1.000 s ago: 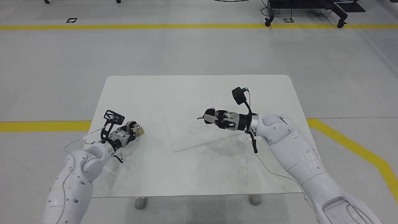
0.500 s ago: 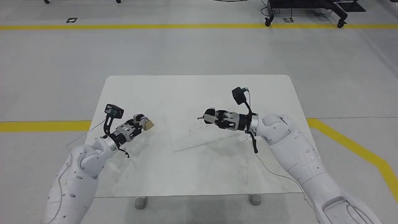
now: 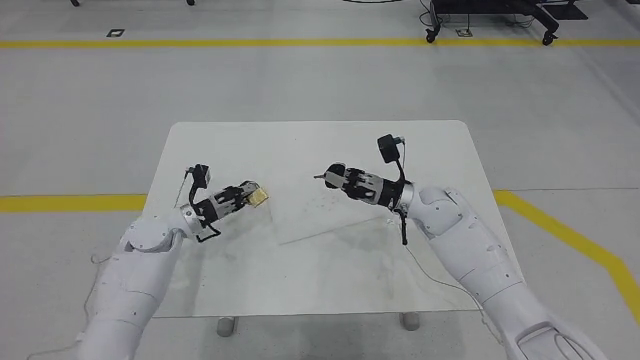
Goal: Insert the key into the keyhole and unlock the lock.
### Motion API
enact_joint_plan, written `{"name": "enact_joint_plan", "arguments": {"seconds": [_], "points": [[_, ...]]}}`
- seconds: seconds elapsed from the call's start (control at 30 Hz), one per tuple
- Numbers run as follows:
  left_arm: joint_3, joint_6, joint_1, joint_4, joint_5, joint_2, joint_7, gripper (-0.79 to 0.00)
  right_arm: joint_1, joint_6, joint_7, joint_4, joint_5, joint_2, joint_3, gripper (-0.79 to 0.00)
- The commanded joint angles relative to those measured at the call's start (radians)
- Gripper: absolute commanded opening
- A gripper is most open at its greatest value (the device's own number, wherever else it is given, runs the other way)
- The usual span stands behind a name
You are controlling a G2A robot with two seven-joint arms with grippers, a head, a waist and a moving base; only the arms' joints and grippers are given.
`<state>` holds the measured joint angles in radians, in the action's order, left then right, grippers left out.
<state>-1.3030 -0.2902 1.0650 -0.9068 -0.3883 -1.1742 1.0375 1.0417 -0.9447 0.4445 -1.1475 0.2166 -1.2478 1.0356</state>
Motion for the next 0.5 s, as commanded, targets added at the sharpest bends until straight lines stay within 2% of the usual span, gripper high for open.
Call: {"name": "enact_joint_plan", "arguments": {"seconds": [0.0, 0.13, 0.23, 0.37, 0.47], "points": [[0.025, 0.097, -0.052, 0.063, -0.141, -0.013, 0.090, -0.785, 0.005, 0.002, -0.041, -0.006, 0.010, -0.003, 0.001, -0.785], [0.075, 0.238, -0.140, 0.161, -0.257, -0.042, 0.171, -0.785, 0.018, 0.011, -0.112, -0.016, 0.026, -0.007, 0.005, -0.785], [0.109, 0.300, -0.194, 0.222, -0.307, -0.065, 0.170, -0.785, 0.025, 0.007, -0.147, -0.017, 0.027, -0.011, 0.003, -0.785], [0.150, 0.298, -0.242, 0.278, -0.314, -0.088, 0.165, -0.785, 0.028, -0.003, -0.153, -0.014, 0.006, -0.014, -0.006, -0.785], [0.162, 0.282, -0.250, 0.295, -0.316, -0.095, 0.176, -0.785, 0.028, -0.003, -0.153, -0.014, 0.006, -0.014, -0.006, -0.785]]}}
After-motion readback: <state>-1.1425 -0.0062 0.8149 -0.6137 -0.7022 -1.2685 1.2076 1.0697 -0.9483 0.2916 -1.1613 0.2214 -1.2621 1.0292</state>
